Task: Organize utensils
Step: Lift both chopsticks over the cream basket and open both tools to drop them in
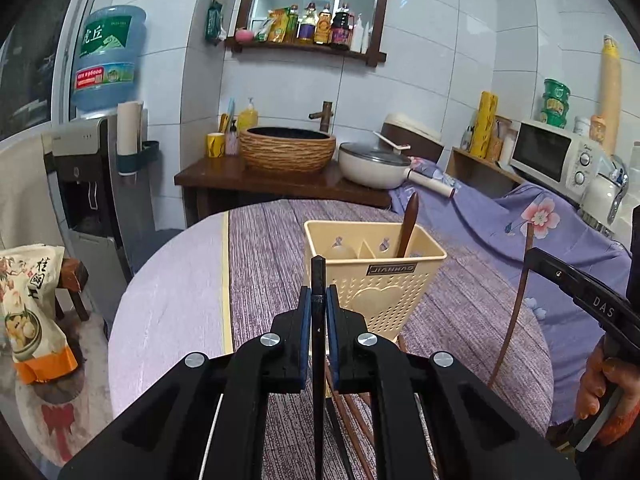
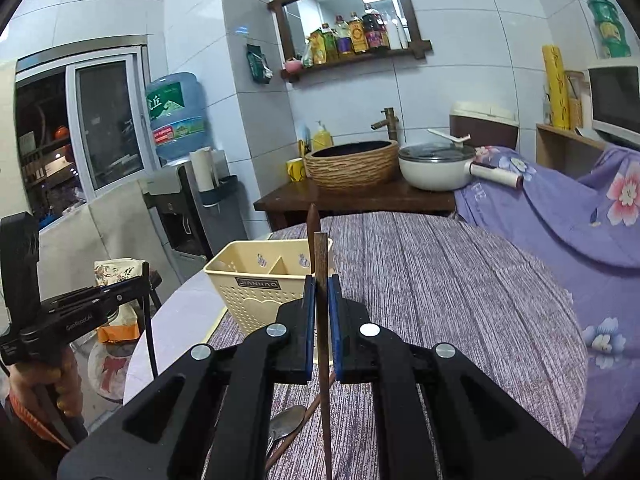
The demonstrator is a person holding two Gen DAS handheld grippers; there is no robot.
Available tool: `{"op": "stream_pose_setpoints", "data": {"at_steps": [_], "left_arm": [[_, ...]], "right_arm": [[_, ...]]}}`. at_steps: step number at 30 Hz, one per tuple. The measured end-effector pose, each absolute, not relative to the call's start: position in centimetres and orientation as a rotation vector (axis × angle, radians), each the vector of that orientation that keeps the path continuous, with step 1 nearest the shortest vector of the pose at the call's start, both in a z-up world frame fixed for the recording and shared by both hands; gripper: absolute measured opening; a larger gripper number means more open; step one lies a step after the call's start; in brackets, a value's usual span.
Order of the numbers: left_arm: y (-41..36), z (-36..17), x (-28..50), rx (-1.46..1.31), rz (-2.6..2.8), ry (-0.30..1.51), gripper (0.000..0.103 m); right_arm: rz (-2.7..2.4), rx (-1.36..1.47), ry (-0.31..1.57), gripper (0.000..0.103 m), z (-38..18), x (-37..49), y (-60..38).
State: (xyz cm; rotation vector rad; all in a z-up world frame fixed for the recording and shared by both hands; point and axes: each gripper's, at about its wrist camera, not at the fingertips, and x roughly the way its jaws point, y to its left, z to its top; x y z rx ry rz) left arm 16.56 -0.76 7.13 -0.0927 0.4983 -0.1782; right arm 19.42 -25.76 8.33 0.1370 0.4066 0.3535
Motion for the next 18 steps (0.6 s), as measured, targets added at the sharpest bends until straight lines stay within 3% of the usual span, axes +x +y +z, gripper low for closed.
{"op": "stream_pose_setpoints", "data": {"at_steps": [18], "left_arm": [[-0.5, 9.4, 14.4, -0.083, -0.177, 0.439, 0.007]], "right_arm": [[0.393, 0.120, 0.370, 0.007, 10.1, 18.4, -25.6]]}}
